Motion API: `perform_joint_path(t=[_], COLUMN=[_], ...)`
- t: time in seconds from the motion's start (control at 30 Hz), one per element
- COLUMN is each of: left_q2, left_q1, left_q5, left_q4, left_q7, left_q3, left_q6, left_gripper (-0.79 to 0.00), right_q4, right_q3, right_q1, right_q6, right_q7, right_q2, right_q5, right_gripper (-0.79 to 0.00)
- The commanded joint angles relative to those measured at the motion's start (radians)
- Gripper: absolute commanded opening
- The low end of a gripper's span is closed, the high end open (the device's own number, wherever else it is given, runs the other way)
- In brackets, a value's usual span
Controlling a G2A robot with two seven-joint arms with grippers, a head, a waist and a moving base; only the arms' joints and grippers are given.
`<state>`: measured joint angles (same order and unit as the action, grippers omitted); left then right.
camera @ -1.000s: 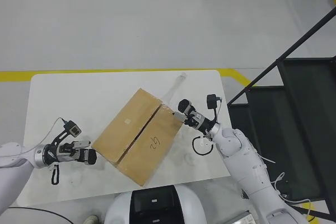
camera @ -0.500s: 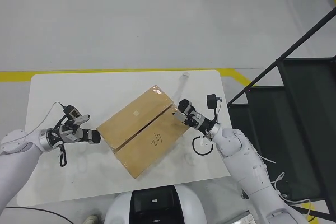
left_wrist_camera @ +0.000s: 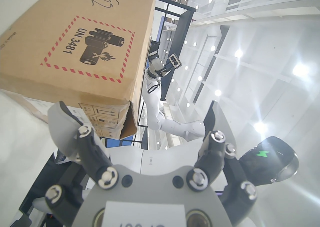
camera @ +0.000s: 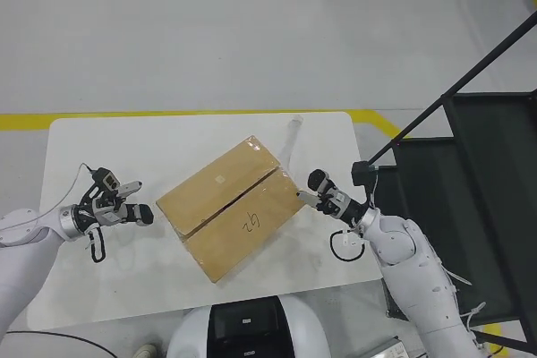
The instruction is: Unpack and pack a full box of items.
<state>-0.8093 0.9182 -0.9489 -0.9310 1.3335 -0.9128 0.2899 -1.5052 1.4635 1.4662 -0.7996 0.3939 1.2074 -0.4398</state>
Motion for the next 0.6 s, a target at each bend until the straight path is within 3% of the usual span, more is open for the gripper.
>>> perform_joint_path(t=[0.0,0.3,0.57], left_q2=[0.004,0.005,-0.004], left_q1=[0.013,0.044,0.048], left_q5=[0.016,0.090,0.099], left_q4=[-0.016,-0.105,-0.094], left_q7=[-0.016,-0.064,-0.163], left_q3=[-0.013,-0.032,-0.063], left_q6=[-0.006,-0.069,-0.101], left_gripper=[0.000,0.000,0.000], right_q4=[0.010,0.061,0.041], right_q3=[-0.003,-0.105,-0.225], right_q1=[0.009,-0.022,-0.040], right_q6=[0.010,0.016,0.036], right_q7=[0.011,0.029,0.051], right_q2=[-0.002,0.005,0.016], right_q5=[0.015,0.011,-0.012], right_gripper=[0.000,0.000,0.000])
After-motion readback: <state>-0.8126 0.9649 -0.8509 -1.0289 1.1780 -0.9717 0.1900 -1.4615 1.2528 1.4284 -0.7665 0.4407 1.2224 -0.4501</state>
